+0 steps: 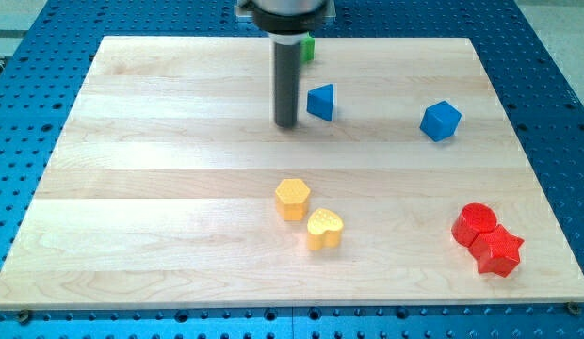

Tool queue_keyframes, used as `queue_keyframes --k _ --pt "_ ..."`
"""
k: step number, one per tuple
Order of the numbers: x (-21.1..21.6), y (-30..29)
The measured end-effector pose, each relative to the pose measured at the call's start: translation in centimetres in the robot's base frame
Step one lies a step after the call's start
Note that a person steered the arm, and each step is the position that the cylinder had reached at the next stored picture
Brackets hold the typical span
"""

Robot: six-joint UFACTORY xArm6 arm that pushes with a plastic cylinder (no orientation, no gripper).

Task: Push the blue triangle into the blue cube

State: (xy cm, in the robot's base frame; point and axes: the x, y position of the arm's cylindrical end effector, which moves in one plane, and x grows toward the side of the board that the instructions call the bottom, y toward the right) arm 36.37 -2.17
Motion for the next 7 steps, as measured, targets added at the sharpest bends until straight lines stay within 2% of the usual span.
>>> queue_keyframes --k 1,3,4,6,7 --pt "-2.2 3.0" --pt "-0.3 16.5" --pt "-0.3 14.4" --pt "0.0 14.3" --pt "2.2 14.5"
